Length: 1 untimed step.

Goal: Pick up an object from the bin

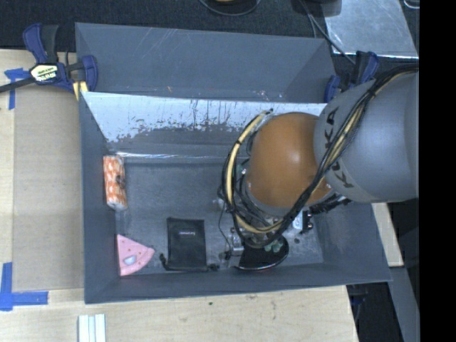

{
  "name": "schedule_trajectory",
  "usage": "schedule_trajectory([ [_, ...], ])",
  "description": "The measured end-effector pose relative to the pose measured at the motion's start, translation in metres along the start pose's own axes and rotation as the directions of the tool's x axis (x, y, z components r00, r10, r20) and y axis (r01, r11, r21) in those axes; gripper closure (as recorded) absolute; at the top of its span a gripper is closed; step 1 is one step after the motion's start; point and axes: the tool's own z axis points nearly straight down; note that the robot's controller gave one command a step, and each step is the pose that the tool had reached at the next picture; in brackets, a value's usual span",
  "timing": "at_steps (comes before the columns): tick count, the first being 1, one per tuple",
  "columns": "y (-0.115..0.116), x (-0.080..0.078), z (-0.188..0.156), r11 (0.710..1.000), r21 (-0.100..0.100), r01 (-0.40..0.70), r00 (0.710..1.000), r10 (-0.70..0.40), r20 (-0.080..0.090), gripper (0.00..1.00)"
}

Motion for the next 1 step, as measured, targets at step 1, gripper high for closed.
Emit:
schedule_trajectory([
  [1, -0.0003, -0.0021, -0.0042, 1.000, -0.001, -0.003, 1.000, 0.003, 0.008, 0.00],
])
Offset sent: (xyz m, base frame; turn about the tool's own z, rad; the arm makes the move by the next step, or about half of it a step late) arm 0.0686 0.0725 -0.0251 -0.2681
